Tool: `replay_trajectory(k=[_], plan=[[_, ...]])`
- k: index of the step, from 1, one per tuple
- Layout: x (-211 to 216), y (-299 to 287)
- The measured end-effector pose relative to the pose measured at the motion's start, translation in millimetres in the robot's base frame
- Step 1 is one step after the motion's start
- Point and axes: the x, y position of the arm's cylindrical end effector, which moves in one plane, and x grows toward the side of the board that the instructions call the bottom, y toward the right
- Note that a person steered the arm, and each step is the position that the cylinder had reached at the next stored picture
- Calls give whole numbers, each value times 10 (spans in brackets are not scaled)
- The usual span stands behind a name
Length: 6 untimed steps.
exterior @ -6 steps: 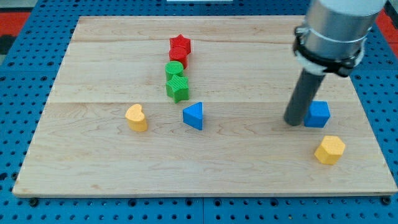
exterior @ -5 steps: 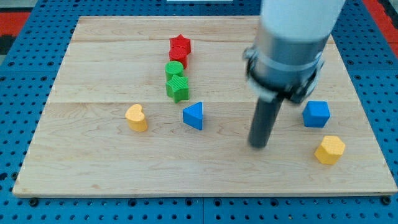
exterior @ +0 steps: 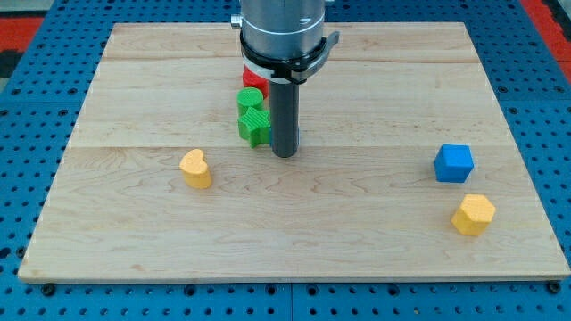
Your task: Move the blue triangle towards the right center
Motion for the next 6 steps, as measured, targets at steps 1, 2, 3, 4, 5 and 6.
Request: replay_trajectory(k=[1,2,3,4,5,6], plan=[[-41,0],[-37,82],[44,5],[128,-152],[50,-469],[-300,-441]])
